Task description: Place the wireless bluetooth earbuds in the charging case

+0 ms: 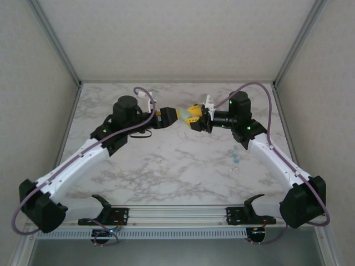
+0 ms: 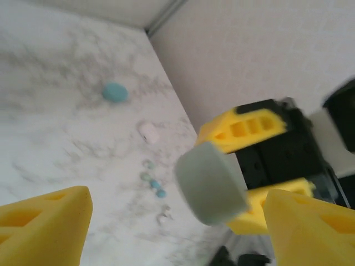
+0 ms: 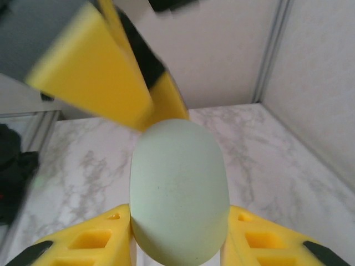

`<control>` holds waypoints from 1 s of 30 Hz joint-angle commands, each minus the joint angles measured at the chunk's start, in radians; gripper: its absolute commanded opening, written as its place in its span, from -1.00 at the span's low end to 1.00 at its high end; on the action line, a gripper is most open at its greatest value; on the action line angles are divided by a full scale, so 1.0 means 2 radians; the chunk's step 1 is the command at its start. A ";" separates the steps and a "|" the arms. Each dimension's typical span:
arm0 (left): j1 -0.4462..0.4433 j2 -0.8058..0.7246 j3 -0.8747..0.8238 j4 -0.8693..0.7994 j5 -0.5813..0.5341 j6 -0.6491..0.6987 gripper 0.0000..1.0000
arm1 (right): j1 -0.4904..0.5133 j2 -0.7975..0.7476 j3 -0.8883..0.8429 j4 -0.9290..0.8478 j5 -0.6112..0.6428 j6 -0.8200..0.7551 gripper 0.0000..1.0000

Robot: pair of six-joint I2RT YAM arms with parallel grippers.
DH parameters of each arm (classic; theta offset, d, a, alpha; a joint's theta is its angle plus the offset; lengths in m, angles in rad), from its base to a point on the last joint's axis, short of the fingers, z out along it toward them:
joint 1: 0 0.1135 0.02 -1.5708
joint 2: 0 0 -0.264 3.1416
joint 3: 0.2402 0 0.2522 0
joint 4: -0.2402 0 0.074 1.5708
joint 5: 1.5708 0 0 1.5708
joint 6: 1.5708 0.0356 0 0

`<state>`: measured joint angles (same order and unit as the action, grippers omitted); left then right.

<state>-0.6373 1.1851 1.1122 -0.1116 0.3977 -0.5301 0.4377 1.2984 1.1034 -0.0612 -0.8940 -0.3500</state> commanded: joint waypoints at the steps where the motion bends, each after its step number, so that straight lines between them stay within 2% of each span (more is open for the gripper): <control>1: 0.004 -0.062 -0.038 0.015 -0.021 0.228 0.61 | -0.004 0.027 0.054 -0.124 -0.056 -0.015 -0.41; 2: 0.004 -0.077 -0.059 0.028 -0.009 0.280 0.60 | -0.004 0.036 0.069 -0.146 -0.065 -0.023 -0.40; 5: 0.006 -0.089 -0.093 0.035 0.025 0.380 0.54 | -0.004 0.055 0.094 -0.172 -0.086 -0.033 -0.39; 8: 0.006 -0.065 -0.077 0.005 0.077 0.416 0.44 | -0.002 0.060 0.101 -0.173 -0.084 -0.039 -0.39; 14: 0.006 -0.029 -0.083 0.078 0.093 0.389 0.41 | 0.007 0.053 0.099 -0.179 -0.073 -0.068 -0.38; 20: 0.006 0.004 -0.063 0.095 0.150 0.383 0.35 | 0.013 0.037 0.079 -0.175 -0.065 -0.094 -0.38; 30: 0.007 0.018 -0.048 0.097 0.189 0.375 0.05 | 0.014 0.019 0.054 -0.154 -0.065 -0.121 -0.38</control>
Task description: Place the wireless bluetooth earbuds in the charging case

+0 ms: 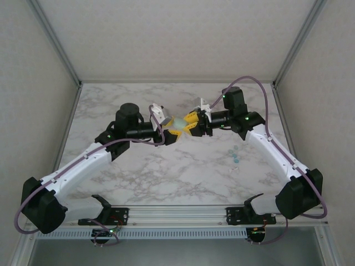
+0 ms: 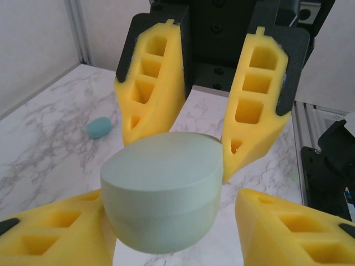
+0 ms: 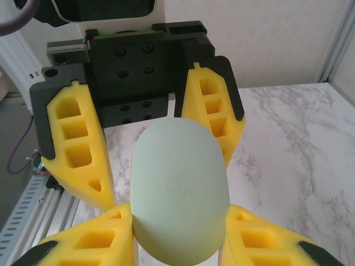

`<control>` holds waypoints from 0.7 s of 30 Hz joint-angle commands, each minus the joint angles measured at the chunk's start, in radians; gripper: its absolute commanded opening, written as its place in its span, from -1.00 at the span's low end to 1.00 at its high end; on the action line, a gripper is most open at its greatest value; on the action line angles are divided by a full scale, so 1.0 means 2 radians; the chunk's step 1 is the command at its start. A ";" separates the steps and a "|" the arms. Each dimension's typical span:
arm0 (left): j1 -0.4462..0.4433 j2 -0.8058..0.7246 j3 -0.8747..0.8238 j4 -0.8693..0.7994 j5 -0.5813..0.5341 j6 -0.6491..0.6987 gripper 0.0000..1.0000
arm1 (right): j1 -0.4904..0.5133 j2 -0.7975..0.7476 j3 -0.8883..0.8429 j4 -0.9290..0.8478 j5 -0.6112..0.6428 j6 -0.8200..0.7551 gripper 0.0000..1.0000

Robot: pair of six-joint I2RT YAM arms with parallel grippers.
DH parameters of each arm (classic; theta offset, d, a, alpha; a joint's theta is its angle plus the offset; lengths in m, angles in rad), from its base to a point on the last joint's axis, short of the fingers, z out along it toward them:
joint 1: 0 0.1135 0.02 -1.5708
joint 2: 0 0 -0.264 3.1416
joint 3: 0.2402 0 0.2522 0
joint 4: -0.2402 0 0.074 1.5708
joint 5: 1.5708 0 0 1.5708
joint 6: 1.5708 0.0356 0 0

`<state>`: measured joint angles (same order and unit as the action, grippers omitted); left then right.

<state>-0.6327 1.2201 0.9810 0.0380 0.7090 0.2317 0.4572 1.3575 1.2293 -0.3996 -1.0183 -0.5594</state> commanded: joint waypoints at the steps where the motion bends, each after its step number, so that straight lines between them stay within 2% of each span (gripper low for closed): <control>1: 0.005 0.000 0.018 0.027 0.037 -0.009 0.01 | 0.004 -0.012 -0.010 0.018 -0.003 -0.016 -0.38; 6: 0.006 0.002 0.018 0.026 0.040 -0.014 -0.12 | 0.004 -0.015 -0.016 0.031 -0.005 -0.014 -0.37; 21: 0.006 0.013 0.033 0.016 0.041 -0.016 -0.09 | 0.004 -0.015 -0.019 0.047 -0.003 0.000 -0.36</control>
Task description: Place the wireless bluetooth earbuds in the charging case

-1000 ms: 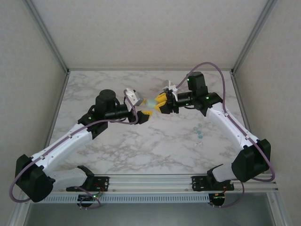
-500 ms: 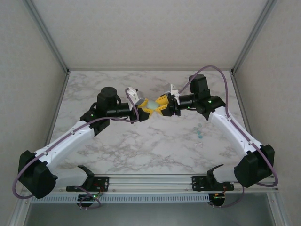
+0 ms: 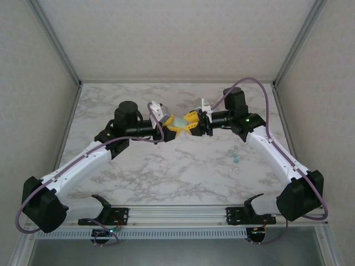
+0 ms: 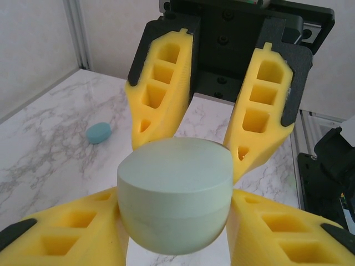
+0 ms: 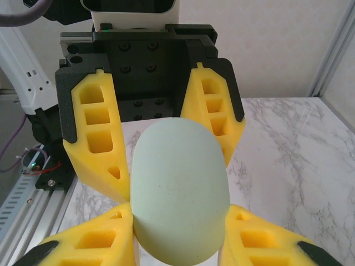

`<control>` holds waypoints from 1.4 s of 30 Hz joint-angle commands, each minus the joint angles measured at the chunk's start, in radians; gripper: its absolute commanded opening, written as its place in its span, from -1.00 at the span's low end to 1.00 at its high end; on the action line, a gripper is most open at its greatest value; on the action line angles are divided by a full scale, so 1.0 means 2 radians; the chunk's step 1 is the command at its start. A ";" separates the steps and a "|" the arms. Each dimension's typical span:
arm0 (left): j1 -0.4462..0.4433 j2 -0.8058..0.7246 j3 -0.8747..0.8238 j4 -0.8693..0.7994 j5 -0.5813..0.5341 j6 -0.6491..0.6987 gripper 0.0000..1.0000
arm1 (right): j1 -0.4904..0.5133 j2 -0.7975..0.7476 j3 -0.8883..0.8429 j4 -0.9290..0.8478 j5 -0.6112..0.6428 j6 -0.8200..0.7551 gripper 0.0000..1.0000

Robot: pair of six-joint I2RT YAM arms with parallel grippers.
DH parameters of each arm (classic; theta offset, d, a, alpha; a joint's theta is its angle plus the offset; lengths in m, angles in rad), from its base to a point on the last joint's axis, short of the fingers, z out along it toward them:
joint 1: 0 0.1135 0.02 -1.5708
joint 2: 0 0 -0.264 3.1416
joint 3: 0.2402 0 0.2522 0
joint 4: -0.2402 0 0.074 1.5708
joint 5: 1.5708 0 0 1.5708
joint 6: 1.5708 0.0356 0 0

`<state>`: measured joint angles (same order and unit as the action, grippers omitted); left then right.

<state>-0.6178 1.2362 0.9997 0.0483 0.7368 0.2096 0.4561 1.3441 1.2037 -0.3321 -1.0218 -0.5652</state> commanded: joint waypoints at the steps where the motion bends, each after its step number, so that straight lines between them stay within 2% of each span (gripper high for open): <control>1: -0.002 0.005 0.023 0.012 0.027 -0.008 -0.08 | 0.004 -0.009 -0.007 0.014 0.001 0.001 -0.36; 7: -0.002 0.005 0.022 0.020 0.030 -0.014 -0.02 | 0.004 -0.012 -0.013 0.021 0.009 0.001 -0.36; 10: -0.002 0.004 0.026 0.013 0.036 -0.013 -0.27 | 0.004 -0.014 -0.015 0.027 0.011 0.003 -0.36; 12: -0.002 0.005 0.028 0.002 0.035 -0.008 -0.27 | 0.004 -0.015 -0.017 0.037 0.008 0.010 -0.36; 15: -0.002 0.005 0.025 -0.005 0.035 0.000 -0.13 | 0.005 -0.015 -0.017 0.046 0.005 0.021 -0.36; 26: -0.002 0.006 0.037 -0.058 0.039 0.037 -0.05 | 0.004 -0.009 -0.011 0.044 -0.005 0.030 -0.36; 33: 0.000 0.005 0.039 -0.060 0.034 0.038 -0.01 | 0.005 -0.009 -0.011 0.044 -0.002 0.027 -0.36; 39: 0.004 0.010 0.045 -0.056 0.040 0.031 -0.27 | 0.005 -0.007 -0.013 0.044 0.000 0.028 -0.36; 42: 0.003 0.013 0.045 -0.053 0.045 0.027 -0.30 | 0.004 -0.008 -0.013 0.043 0.003 0.028 -0.35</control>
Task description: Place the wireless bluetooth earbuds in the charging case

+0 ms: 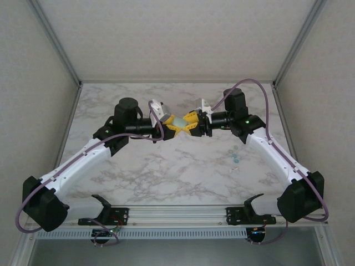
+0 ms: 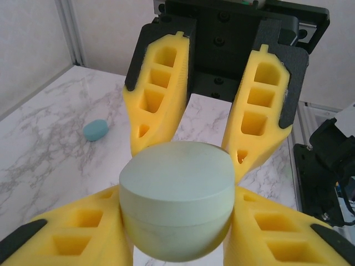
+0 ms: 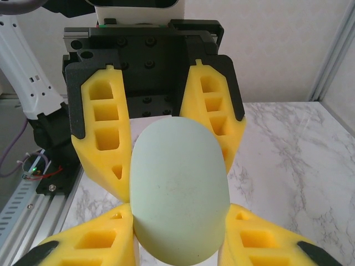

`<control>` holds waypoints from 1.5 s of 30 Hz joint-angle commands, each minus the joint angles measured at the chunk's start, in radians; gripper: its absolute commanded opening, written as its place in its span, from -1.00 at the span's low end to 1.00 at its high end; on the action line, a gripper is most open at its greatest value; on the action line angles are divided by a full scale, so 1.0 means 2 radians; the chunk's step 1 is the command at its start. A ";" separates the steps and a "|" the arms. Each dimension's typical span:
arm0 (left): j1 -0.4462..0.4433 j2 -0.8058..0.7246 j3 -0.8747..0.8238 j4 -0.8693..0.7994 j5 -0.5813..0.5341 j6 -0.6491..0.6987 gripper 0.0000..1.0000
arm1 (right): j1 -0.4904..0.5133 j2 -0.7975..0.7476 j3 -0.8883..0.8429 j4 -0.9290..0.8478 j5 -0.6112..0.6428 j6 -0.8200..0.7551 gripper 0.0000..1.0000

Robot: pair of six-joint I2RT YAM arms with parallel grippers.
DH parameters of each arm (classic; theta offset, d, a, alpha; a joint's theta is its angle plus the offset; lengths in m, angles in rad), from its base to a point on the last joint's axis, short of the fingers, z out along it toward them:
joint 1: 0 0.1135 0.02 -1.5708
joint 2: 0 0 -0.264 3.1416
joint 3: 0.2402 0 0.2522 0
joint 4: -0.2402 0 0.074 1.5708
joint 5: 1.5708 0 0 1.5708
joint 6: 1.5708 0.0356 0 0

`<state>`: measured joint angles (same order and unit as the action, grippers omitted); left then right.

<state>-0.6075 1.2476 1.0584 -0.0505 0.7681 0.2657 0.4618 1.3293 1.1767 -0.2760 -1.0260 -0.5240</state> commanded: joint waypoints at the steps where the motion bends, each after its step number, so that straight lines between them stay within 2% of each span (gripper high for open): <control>1: -0.002 0.009 0.017 -0.003 0.031 -0.004 -0.35 | 0.002 -0.001 0.001 0.014 0.007 0.007 -0.34; 5: -0.002 0.012 0.017 0.004 0.035 -0.014 -0.45 | 0.002 -0.003 0.003 0.010 0.020 0.011 -0.26; 8: -0.002 0.008 0.003 0.034 0.033 -0.034 -0.50 | 0.002 -0.010 0.004 0.008 0.043 0.023 -0.12; 10: 0.000 0.003 -0.015 0.073 0.027 -0.060 -0.51 | -0.002 -0.017 0.004 0.010 0.057 0.045 -0.01; 14: 0.001 -0.016 -0.064 0.178 -0.009 -0.112 -0.56 | -0.018 -0.032 0.006 0.022 0.049 0.151 0.29; 18: 0.002 -0.024 -0.122 0.315 -0.057 -0.174 -0.58 | -0.020 -0.035 0.021 0.002 0.026 0.225 0.38; 22: 0.000 -0.027 -0.157 0.395 -0.081 -0.191 -0.59 | -0.020 -0.029 0.038 -0.044 0.036 0.239 0.41; 25: -0.001 -0.033 -0.164 0.397 -0.081 -0.180 -0.59 | -0.015 -0.014 0.061 -0.088 0.057 0.242 0.40; 29: -0.005 -0.030 -0.162 0.383 -0.083 -0.164 -0.60 | -0.001 0.014 0.094 -0.141 0.052 0.223 0.39; 35: -0.014 -0.026 -0.157 0.360 -0.074 -0.122 -0.62 | 0.002 0.028 0.109 -0.140 0.054 0.225 0.38; 43: -0.014 -0.023 -0.153 0.372 -0.063 -0.123 -0.61 | 0.003 0.039 0.116 -0.137 0.071 0.231 0.36; 45: -0.014 -0.023 -0.152 0.374 -0.061 -0.123 -0.61 | 0.005 0.040 0.119 -0.136 0.101 0.238 0.35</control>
<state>-0.6285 1.2060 0.7307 0.6544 0.6186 0.0040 0.4633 1.3926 1.3800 -0.5434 -0.8886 -0.0731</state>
